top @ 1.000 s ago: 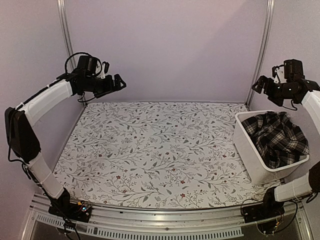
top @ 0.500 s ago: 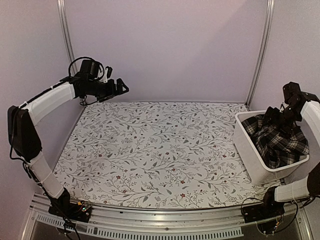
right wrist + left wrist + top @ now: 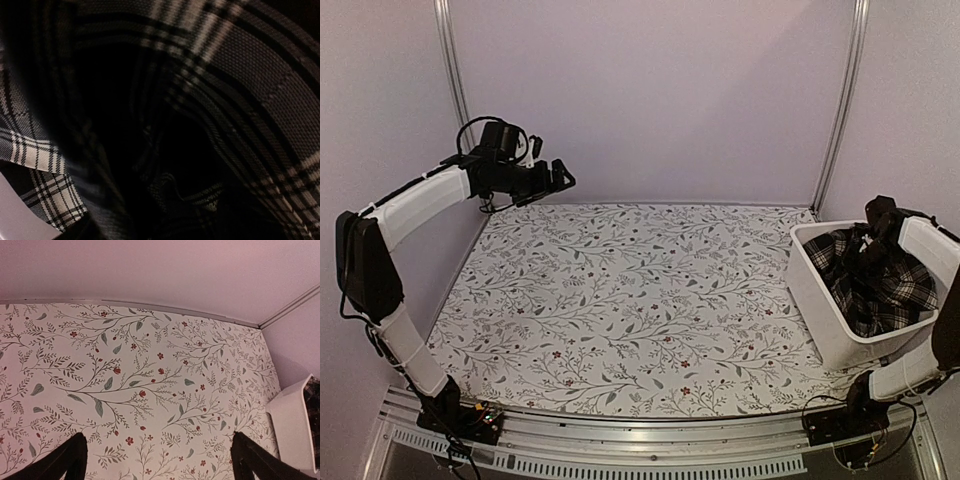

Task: Fold and stack the mixed laundry pile
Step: Pick up the crumpled skirt from the bin, then place the crumpled skirt at the center of the board.

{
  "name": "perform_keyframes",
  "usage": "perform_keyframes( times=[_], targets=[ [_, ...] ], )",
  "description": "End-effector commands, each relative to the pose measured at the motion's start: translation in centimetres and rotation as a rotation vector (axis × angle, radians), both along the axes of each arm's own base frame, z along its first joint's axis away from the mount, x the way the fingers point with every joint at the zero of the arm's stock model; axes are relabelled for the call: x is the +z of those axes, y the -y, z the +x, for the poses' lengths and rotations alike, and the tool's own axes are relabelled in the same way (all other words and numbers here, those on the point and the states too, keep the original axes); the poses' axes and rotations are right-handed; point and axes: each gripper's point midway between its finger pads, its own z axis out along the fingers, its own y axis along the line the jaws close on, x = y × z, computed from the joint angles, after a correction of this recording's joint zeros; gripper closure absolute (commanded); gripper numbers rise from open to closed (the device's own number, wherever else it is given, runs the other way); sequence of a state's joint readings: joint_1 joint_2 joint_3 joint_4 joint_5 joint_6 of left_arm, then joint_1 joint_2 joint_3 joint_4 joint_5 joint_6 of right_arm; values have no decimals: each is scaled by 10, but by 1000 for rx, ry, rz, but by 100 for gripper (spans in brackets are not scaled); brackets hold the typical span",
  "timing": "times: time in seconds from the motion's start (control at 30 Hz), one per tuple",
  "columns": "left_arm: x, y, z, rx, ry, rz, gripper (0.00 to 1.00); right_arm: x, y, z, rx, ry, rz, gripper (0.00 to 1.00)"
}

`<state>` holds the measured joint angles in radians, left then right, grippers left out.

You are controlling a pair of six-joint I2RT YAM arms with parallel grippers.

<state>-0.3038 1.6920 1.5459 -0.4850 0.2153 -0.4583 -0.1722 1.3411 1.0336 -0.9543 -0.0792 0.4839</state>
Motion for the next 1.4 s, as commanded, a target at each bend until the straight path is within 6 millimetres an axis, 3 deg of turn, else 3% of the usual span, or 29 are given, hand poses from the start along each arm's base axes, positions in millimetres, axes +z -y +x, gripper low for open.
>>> perform_keyframes(
  times=[0.0, 0.07, 0.1, 0.2, 0.37, 0.47, 0.67, 0.87, 0.9, 0.93, 0.97, 1.03, 1.1, 1.13, 1.17, 1.27, 1.3, 1.37],
  targets=[
    [9, -7, 8, 28, 18, -4, 0, 8, 4, 17, -32, 94, 36, 65],
    [9, -7, 9, 26, 17, -9, 0, 21, 4, 25, -30, 144, 60, 96],
    [10, -7, 10, 26, 19, -12, 0, 38, 5, 32, -30, 190, 53, 100],
    [13, -6, 10, 22, 28, -19, 0, 86, 9, 46, -23, 307, 24, 100],
    [17, -7, 12, 29, 42, -25, 0, 194, 19, 58, -27, 566, -65, 100],
    [21, -7, 14, 29, 52, -39, 0, 250, 17, 63, 3, 701, -94, 100],
    [26, -10, 19, 41, 57, -62, 0, 360, 1, 74, 122, 1028, -117, 100],
    [30, -16, 23, 62, 62, -82, 0, 446, -25, 96, 247, 1306, -33, 100],
    [31, -18, 23, 68, 64, -83, 0, 461, -33, 98, 277, 1353, -18, 100],
    [32, -20, 24, 75, 65, -85, 0, 463, -41, 111, 297, 1361, 7, 100],
    [33, -23, 25, 84, 64, -89, 0, 484, -53, 109, 333, 1420, 14, 100],
    [34, -29, 26, 104, 63, -95, 0, 507, -80, 116, 409, 1489, 66, 100],
    [36, -35, 26, 129, 62, -99, 0, 514, -109, 137, 482, 1526, 132, 100],
    [37, -40, 27, 144, 62, -101, 0, 521, -134, 137, 537, 1558, 180, 100],
    [38, -44, 27, 162, 62, -103, 0, 517, -154, 148, 571, 1561, 234, 100],
    [41, -59, 25, 219, 59, -111, 0, 517, -216, 150, 686, 1596, 398, 100],
    [41, -64, 25, 235, 55, -117, 0, 510, -231, 159, 708, 1588, 434, 100],
    [41, -74, 22, 266, 46, -138, 0, 503, -282, 149, 817, 1581, 544, 100]
  ],
)
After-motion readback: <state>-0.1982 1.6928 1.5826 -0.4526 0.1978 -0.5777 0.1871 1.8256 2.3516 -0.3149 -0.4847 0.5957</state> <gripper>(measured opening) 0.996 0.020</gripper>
